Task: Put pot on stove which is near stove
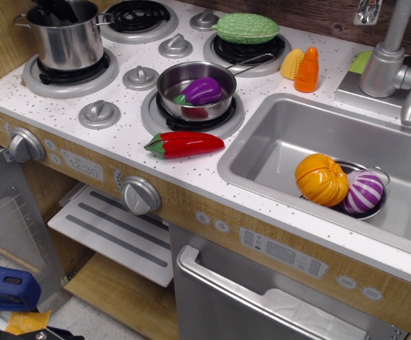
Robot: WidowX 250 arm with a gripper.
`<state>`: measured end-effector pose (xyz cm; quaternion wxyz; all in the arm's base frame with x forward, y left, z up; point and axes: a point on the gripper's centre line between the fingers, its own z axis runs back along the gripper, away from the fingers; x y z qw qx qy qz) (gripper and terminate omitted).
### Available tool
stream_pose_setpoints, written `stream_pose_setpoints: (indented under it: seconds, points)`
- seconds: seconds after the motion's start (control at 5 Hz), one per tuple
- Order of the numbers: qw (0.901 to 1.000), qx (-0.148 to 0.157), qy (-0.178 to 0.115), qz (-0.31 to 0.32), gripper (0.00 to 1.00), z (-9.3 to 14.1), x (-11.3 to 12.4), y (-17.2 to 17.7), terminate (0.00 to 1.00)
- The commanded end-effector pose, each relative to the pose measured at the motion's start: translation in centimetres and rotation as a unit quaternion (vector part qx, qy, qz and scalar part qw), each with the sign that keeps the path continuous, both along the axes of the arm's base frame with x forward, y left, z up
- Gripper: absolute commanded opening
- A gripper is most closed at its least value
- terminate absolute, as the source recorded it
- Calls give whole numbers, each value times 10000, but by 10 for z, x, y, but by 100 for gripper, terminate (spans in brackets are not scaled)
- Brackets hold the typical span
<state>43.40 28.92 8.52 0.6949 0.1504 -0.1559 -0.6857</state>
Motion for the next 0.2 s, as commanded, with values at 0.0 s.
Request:
stream_pose_setpoints:
  seconds: [0.0]
  points:
    - [9991, 253, -334, 51, 100, 36, 1, 8, 100]
